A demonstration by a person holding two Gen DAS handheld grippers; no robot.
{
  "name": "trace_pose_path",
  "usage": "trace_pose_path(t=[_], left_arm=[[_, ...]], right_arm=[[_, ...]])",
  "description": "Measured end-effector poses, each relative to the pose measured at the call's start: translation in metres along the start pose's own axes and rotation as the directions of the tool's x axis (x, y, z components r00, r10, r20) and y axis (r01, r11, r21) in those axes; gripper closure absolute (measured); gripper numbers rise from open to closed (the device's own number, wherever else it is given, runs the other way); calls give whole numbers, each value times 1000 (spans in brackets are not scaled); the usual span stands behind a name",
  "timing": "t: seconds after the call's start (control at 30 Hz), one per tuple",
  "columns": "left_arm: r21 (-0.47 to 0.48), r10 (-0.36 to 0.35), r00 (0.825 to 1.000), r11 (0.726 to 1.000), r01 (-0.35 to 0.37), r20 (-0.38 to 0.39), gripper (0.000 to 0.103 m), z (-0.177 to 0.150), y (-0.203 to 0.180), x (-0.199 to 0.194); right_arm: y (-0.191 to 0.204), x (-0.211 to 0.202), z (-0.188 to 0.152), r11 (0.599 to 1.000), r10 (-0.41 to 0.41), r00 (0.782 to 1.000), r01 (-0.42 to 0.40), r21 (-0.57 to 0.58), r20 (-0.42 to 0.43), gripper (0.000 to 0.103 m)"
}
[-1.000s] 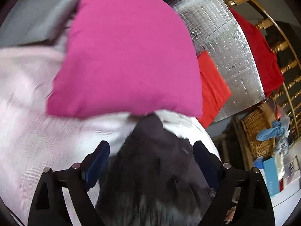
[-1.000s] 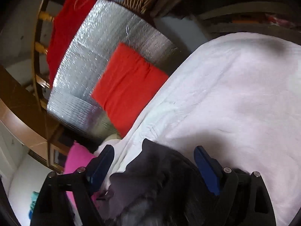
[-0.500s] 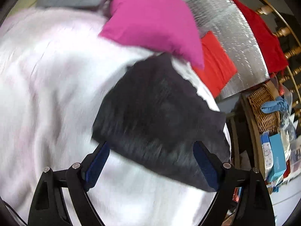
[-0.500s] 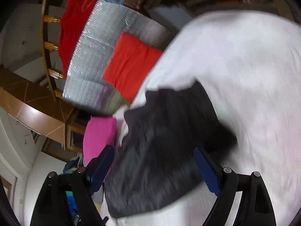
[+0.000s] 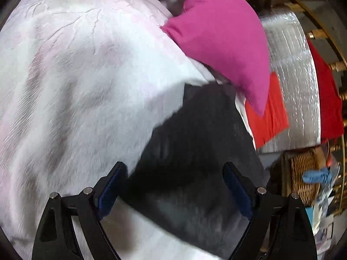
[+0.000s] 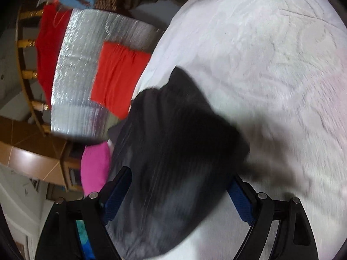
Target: Fold large clothes
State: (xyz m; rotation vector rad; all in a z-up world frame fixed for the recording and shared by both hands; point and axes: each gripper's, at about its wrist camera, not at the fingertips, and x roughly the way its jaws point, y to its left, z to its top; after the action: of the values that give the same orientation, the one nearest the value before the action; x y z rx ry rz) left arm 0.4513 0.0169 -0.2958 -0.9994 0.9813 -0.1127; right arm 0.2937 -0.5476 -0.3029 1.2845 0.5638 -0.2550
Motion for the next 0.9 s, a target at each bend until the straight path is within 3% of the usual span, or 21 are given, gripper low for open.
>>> trace_pose_path(t=[0.07,0.13,0.17,0.2,0.23,0.37,0.5,0.7,0.9], left_arm=[[2,0,1000,1000,0,28,13,4,-3,1],[28,8,1000,1000,-8,22,14,6,-7,5],[47,11,1000,999,-11,18,16,8,-10,7],[59,5,1000,998,-7,25,26,9,-11,6],[65,5,1000,998,-6,25,51,11,-13,5],[105,-14,1000,994,11,28,81,0,-15,0],[223,49,996,973,-64,70,84,-16,-24,-22],[224,37,999,974,-34,-10,85,-42,4,-62],[337,65,998,939,-70,27,84,-84,28,-110]], right_arm=[[2,7,5,1000,1,1000,-1,-20,16,17],[8,13,5,997,-28,999,31,-77,35,26],[9,15,4,994,-50,998,54,-97,37,40],[8,16,5,992,-62,997,65,-110,35,47],[7,15,5,992,-61,998,64,-112,34,49],[18,1,1,985,-59,997,66,-162,44,65],[22,-18,-8,980,-81,996,85,-180,29,68],[8,-71,-27,976,-120,993,115,-186,-17,68],[-28,-135,-72,979,-127,990,115,-171,-58,68]])
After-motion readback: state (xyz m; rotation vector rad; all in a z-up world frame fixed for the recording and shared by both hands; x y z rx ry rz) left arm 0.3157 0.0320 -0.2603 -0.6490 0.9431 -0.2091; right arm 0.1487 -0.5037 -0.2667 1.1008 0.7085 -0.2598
